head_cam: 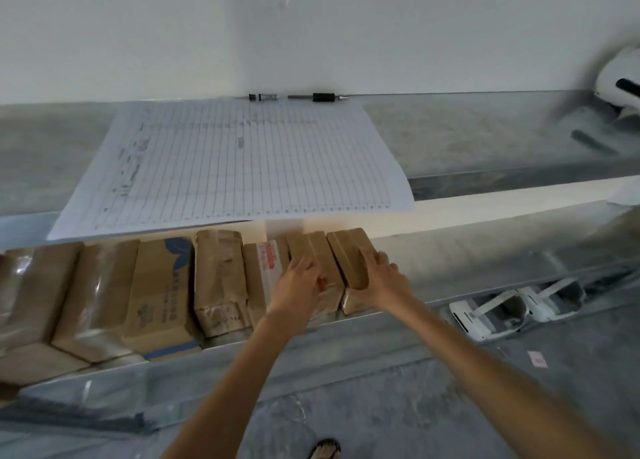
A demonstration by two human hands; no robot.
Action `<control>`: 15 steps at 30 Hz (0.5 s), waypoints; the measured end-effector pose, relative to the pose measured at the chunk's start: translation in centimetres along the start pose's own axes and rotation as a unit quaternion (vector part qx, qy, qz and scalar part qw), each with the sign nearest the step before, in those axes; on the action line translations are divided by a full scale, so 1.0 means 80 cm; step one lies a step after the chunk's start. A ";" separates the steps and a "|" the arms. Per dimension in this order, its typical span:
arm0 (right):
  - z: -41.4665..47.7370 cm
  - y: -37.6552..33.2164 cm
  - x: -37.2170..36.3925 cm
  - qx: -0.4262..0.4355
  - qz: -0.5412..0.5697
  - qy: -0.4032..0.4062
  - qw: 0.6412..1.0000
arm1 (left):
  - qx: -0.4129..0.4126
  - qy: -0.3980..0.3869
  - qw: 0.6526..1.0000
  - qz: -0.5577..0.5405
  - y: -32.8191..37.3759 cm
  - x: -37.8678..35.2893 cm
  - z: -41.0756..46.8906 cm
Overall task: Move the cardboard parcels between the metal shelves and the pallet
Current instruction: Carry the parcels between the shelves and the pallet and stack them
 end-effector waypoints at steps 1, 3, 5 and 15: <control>0.002 0.005 0.003 0.000 0.015 0.004 1.000 | 0.010 0.001 1.000 0.000 -0.001 -0.001 0.001; 0.006 0.018 0.014 -0.011 0.085 0.021 0.996 | 0.029 0.002 1.000 0.004 -0.002 0.000 0.003; 0.010 0.034 0.033 -0.021 0.166 0.045 0.985 | 0.039 0.006 0.999 0.011 0.000 0.001 0.004; -0.002 0.072 0.146 0.073 0.345 0.134 0.926 | 0.128 0.039 0.990 -0.055 0.033 0.016 -0.007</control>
Point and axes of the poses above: each hand's wrist, its own z-axis towards the middle knuckle, its own x-axis out of the back of the hand, y = z × x, the point moved 8 cm from there along z, towards the middle knuckle, and after that the axes turned 1 degree about -x, right-handed, at the moved point
